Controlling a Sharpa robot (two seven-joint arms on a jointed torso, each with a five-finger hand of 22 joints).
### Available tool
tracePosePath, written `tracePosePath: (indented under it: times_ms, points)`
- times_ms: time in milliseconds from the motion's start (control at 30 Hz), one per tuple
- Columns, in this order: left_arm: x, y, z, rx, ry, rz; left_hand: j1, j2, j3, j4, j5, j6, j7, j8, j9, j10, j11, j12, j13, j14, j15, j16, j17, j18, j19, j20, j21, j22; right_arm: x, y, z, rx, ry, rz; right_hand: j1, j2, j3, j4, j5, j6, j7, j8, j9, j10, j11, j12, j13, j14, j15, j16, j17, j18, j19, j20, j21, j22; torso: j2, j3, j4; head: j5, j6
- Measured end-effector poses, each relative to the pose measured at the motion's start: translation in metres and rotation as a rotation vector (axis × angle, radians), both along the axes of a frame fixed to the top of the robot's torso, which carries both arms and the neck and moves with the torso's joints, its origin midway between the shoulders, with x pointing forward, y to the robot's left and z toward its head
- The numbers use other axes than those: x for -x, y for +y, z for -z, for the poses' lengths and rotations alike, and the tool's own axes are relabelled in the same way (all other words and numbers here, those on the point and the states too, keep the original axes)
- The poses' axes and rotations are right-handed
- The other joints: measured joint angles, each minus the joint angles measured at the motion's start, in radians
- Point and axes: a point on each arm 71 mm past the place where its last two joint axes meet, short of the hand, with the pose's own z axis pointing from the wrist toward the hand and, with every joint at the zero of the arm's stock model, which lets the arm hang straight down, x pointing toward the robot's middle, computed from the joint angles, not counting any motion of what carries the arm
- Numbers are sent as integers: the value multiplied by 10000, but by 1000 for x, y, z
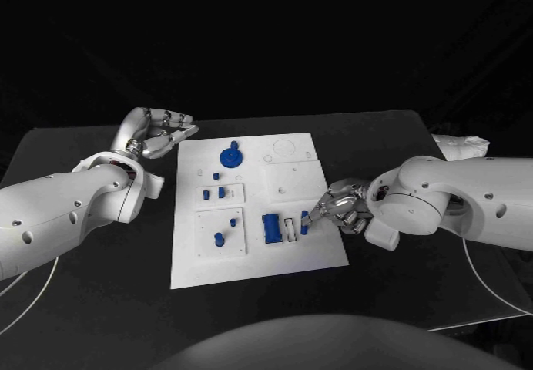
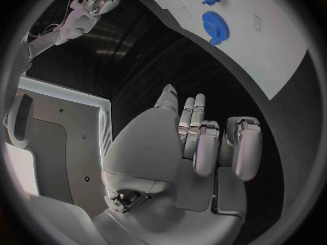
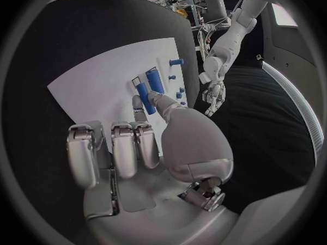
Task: Assemble the parts on the task board
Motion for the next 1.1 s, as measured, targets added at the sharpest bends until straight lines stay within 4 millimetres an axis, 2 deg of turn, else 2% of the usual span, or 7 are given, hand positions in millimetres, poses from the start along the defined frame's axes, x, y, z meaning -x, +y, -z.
tracePosePath:
  times_ms: [500,1100]
  points:
    - [-1,-1,0,-10,-7,2,0,0,0,0,0,0,0,0,0,0,0,0,0,0,0,0,-1,0,0,0,0,0,-6,17,6,-59,540,-825,0,0,-30,-28,-114,28,-28,-7,-77,0,0,0,0,0,0,0,6,0,0,0,0,-1,6,1,-2,-32,0]
    - [0,-1,0,-6,-8,17,0,0,0,0,0,0,0,0,0,0,0,0,0,0,0,0,-2,-1,0,0,0,0,-13,22,13,467,724,-1331,0,0,-59,1,-232,31,-31,-5,-166,8,-65,0,0,0,0,0,7,0,0,0,0,-2,7,3,6,-16,0]
